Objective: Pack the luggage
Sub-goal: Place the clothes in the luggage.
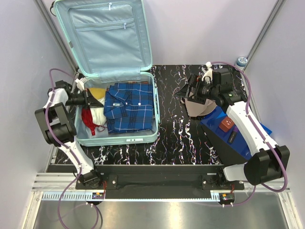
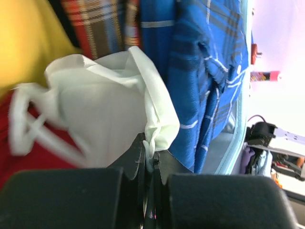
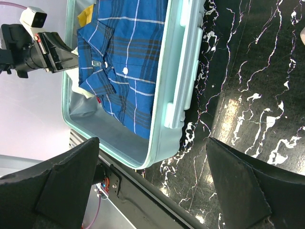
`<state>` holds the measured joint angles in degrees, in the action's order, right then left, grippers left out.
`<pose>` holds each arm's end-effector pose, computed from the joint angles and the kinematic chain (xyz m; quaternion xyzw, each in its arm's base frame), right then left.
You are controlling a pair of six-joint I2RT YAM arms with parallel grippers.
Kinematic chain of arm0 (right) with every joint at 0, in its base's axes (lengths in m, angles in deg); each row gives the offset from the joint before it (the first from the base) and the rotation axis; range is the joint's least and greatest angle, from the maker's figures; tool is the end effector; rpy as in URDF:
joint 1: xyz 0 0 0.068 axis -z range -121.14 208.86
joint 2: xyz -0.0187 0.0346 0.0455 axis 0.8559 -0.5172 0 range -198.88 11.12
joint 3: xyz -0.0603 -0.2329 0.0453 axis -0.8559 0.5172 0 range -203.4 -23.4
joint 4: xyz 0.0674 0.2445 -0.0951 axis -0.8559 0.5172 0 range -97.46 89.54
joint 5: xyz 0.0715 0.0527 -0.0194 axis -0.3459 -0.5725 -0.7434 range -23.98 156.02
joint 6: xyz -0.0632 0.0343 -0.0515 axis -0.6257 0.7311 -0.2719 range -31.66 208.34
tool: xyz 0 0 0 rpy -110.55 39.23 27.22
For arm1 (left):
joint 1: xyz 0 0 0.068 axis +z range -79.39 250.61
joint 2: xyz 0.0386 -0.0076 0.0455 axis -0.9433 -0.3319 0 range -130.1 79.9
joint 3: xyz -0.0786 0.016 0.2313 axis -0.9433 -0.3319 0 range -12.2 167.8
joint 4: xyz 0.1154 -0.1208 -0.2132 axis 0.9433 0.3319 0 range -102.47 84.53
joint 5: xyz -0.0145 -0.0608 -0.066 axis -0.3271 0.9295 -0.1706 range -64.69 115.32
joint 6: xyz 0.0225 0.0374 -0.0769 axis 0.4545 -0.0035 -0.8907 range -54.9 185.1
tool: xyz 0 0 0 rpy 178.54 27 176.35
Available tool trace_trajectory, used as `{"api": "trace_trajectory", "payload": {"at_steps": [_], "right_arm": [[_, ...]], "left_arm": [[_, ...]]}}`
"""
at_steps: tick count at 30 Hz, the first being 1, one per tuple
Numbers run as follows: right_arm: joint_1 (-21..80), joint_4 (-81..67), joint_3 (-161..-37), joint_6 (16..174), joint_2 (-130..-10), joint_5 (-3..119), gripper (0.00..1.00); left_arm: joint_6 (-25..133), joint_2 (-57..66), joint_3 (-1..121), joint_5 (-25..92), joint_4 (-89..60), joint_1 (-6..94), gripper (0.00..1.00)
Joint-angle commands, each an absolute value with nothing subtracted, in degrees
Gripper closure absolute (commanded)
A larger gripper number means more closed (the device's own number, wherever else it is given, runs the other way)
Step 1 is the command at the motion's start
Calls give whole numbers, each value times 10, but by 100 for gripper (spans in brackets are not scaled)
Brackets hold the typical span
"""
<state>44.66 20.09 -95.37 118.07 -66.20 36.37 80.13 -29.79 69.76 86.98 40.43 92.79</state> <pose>0.3273 0.1228 0.3013 -0.0064 0.8579 0.3812 0.3444 0.3696 0.0759 0.1593 -0.0116 0.8568 -0.4618 0.2294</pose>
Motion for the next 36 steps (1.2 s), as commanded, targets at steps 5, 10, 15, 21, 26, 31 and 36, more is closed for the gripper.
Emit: {"api": "trace_trajectory", "payload": {"at_steps": [5, 10, 15, 21, 26, 31, 36], "right_arm": [[449, 179, -952, 1179, -647, 354, 0], [450, 179, -953, 1178, -648, 352, 0], [450, 180, -952, 1177, -650, 351, 0], [450, 182, -952, 1173, -650, 357, 0], [450, 186, -950, 1169, -657, 363, 0], [449, 208, -956, 1140, -663, 407, 0], [449, 247, -967, 1106, -697, 480, 0]], "left_arm": [[761, -286, 709, 792, 361, 955, 84], [724, -261, 701, 723, 339, 968, 54], [697, -228, 694, 663, 326, 979, 32], [660, -181, 694, 568, 327, 981, 16], [628, -164, 716, 482, 361, 986, 10], [602, -135, 738, 354, 374, 996, 9], [569, -75, 741, 309, 358, 992, 10]]}}
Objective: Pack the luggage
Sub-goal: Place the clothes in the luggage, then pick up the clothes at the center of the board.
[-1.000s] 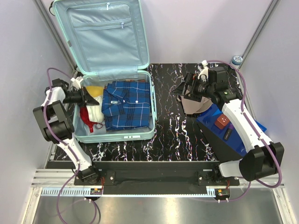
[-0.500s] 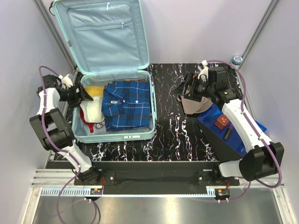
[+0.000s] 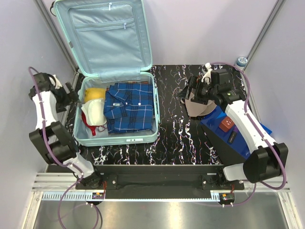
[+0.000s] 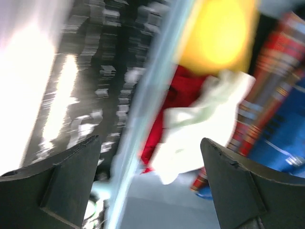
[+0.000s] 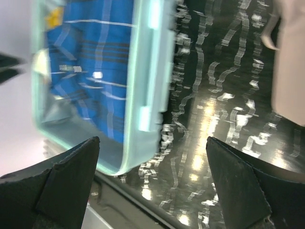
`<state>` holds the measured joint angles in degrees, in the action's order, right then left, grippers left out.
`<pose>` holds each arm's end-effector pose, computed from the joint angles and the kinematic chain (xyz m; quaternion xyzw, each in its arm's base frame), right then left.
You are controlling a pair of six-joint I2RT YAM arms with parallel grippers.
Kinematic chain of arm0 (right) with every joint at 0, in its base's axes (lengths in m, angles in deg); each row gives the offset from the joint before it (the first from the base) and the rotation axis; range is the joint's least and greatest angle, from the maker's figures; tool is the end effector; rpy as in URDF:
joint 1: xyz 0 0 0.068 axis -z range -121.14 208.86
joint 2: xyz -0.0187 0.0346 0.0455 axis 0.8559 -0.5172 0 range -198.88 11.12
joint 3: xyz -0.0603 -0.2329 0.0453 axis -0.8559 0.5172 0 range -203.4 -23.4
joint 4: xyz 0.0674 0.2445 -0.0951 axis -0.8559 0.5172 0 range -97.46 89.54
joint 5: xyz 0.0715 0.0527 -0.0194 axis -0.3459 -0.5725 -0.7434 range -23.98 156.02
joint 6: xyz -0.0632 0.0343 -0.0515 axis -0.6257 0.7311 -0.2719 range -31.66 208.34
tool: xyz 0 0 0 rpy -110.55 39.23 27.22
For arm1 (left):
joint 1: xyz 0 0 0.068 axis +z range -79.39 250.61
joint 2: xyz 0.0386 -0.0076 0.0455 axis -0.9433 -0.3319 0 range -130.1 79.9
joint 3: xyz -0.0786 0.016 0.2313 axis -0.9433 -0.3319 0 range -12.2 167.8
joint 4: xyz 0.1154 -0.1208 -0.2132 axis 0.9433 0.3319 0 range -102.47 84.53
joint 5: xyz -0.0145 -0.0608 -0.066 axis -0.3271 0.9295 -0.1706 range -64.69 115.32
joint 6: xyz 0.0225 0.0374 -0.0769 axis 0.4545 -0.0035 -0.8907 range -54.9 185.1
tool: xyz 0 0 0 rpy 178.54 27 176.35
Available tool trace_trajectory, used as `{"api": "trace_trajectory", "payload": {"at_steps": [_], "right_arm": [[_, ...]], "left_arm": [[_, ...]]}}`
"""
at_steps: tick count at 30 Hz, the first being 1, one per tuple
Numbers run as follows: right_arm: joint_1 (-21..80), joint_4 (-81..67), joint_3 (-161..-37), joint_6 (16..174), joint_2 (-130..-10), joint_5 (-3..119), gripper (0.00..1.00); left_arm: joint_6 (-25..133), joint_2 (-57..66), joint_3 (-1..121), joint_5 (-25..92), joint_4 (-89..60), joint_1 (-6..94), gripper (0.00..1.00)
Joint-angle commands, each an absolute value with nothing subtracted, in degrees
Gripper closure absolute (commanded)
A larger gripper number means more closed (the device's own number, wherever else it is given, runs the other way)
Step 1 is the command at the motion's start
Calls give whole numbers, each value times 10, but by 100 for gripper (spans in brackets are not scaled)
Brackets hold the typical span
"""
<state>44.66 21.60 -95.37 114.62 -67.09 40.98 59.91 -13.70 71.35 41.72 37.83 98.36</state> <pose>0.3317 0.1181 0.2914 -0.0077 0.8728 0.3358 0.3542 0.3380 0.1527 0.2327 -0.2363 0.9279 -0.0857 0.2753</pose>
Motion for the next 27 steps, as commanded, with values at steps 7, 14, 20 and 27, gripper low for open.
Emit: {"api": "trace_trajectory", "payload": {"at_steps": [7, 14, 20, 27], "right_arm": [[501, 285, -999, 1099, -784, 537, 0], [573, 300, -1023, 1101, -844, 577, 0], [616, 308, -1034, 1110, -894, 617, 0], [626, 317, -1064, 1114, -966, 673, 0]], "left_arm": [[558, -38, 768, 238, 338, 905, 11], [527, -54, 825, 190, 330, 721, 10], [512, -84, 861, 191, 317, 577, 10], [512, -142, 892, 234, 306, 474, 11]]}}
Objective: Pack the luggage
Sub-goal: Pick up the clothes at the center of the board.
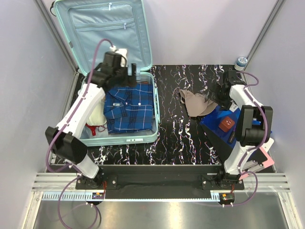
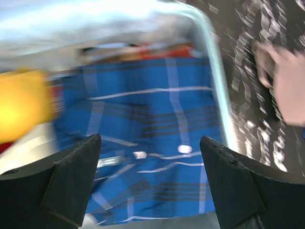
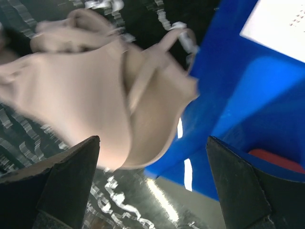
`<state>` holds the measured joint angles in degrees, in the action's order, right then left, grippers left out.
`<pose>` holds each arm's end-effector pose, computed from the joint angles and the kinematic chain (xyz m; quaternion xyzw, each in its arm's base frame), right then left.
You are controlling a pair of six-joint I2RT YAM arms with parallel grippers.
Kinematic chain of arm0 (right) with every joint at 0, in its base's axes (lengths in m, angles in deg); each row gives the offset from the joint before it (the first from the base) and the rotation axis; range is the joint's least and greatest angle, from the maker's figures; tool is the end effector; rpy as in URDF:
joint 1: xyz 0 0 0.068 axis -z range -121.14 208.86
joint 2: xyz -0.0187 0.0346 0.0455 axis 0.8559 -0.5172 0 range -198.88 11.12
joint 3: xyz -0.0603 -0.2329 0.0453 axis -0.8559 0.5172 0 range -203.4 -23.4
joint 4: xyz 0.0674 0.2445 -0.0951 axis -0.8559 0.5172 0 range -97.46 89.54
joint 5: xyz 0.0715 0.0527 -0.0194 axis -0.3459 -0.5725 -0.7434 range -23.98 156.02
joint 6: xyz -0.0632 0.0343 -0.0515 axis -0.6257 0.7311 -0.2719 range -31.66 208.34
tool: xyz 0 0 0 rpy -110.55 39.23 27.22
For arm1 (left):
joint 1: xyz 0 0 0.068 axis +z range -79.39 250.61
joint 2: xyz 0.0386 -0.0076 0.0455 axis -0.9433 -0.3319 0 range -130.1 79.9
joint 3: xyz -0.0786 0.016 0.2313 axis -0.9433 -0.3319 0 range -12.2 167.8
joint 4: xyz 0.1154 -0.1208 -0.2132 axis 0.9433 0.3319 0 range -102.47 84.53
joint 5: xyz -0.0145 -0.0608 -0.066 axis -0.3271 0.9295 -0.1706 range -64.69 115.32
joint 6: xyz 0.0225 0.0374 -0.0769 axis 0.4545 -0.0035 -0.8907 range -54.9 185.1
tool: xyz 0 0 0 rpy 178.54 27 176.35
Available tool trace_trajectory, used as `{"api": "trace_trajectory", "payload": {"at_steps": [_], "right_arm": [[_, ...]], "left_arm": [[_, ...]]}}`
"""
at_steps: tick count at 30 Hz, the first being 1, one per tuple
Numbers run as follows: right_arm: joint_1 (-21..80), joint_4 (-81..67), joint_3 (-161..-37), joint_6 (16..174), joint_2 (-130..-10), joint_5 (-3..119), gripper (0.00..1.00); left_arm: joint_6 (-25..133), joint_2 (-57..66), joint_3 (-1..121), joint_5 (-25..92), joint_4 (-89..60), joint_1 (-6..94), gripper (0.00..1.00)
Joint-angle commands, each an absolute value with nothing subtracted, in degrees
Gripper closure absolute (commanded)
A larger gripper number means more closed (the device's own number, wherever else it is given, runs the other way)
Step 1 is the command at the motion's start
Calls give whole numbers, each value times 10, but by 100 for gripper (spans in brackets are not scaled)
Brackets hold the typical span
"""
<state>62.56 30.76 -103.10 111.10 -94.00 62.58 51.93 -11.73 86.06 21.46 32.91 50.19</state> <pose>0.4044 -0.0216 0.1484 0.2161 0.9489 0.0665 0.2199 0.3691 -0.1318 0.3419 0.0425 0.9003 -0.0959 0.4225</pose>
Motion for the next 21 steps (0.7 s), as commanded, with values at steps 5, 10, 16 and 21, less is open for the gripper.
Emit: {"api": "trace_trajectory", "payload": {"at_steps": [5, 10, 16, 21], "right_arm": [[626, 310, -1090, 1112, -999, 662, 0], [626, 295, -1109, 1120, -1034, 625, 0], [626, 270, -1107, 1136, -1065, 574, 0], [626, 258, -1107, 1136, -1089, 560, 18]], "left_arm": [[512, -157, 891, 244, 300, 457, 11], [514, -149, 873, 245, 292, 456, 11], [506, -150, 863, 269, 274, 450, 11], [508, -154, 856, 270, 273, 442, 11]]}}
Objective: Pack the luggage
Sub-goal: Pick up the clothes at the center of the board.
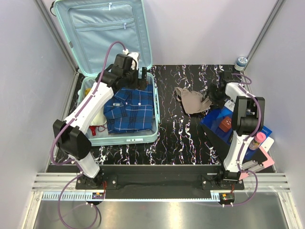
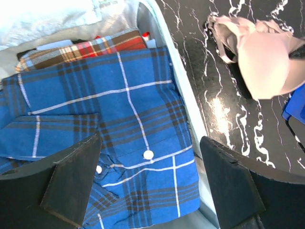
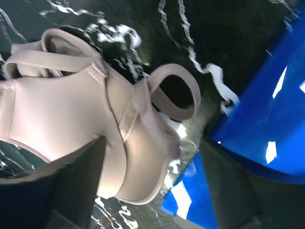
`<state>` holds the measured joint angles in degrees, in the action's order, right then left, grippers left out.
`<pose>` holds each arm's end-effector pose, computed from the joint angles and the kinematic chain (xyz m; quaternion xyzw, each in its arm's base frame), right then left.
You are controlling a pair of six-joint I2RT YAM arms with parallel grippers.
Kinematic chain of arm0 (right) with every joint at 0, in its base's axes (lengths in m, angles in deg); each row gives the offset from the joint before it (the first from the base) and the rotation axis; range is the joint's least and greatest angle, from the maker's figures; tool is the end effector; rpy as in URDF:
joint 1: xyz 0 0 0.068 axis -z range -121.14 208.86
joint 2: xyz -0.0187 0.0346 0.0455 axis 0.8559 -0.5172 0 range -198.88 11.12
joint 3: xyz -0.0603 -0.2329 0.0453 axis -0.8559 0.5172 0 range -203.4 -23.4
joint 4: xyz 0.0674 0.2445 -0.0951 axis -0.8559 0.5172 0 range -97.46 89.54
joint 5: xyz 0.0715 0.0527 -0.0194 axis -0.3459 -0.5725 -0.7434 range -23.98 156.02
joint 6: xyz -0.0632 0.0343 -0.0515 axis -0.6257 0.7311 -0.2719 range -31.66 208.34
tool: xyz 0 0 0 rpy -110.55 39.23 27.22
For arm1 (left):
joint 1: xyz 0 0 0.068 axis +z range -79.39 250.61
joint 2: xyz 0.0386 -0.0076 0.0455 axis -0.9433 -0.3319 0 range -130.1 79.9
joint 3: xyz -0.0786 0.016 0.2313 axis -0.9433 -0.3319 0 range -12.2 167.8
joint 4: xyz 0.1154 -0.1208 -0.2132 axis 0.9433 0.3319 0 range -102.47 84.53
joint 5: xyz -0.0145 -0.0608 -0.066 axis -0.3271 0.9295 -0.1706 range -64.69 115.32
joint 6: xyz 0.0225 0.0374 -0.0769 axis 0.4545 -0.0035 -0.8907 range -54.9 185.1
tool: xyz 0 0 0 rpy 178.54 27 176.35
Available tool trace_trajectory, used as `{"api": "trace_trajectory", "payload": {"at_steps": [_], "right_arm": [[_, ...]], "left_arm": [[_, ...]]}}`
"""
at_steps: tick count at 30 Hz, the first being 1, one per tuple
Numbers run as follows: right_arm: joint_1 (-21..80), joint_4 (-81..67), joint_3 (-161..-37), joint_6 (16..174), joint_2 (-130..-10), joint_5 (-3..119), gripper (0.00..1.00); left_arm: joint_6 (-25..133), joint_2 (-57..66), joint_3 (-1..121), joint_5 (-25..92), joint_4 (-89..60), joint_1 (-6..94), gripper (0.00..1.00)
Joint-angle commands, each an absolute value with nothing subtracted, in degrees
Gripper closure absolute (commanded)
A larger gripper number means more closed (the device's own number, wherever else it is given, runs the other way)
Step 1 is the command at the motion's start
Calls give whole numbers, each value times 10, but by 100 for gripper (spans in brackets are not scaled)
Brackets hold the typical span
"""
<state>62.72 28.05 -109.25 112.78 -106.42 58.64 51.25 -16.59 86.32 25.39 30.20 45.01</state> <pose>0.4356 -0.0194 0.0988 0.2269 0.9517 0.0973 0.1828 0.3743 -0.1795 0.3165 0.0933 0.9039 -0.1415 0.3928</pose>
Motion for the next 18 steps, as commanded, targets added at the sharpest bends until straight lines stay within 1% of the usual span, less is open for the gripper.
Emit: {"api": "trace_trajectory", "payload": {"at_steps": [1, 2, 4, 5, 8, 9, 11, 12, 13, 15, 18], "right_arm": [[626, 257, -1106, 1136, -1094, 553, 21], [626, 255, -1106, 1136, -1096, 549, 29], [626, 249, -1105, 1138, -1101, 542, 33], [626, 245, -1105, 1138, -1103, 540, 39], [626, 237, -1106, 1141, -1109, 529, 49], [626, 237, -1107, 1141, -1110, 526, 59], [626, 231, -1105, 1140, -1110, 511, 71], [626, 230, -1103, 1139, -1110, 503, 81], [626, 230, -1102, 1137, -1108, 499, 88], [626, 229, -1095, 1134, -1103, 494, 99], [626, 223, -1077, 1132, -1086, 480, 100]], "left_arm": [[507, -155, 855, 271, 273, 441, 11], [506, -155, 853, 271, 272, 440, 11], [506, -155, 849, 272, 270, 436, 11], [506, -155, 848, 272, 270, 435, 11], [507, -159, 847, 274, 267, 430, 11], [507, -160, 846, 275, 268, 429, 11], [505, -162, 844, 279, 263, 425, 11], [505, -162, 842, 280, 258, 422, 11], [504, -164, 843, 283, 254, 420, 11], [504, -172, 846, 296, 243, 409, 11], [495, -185, 848, 325, 216, 393, 11]]}}
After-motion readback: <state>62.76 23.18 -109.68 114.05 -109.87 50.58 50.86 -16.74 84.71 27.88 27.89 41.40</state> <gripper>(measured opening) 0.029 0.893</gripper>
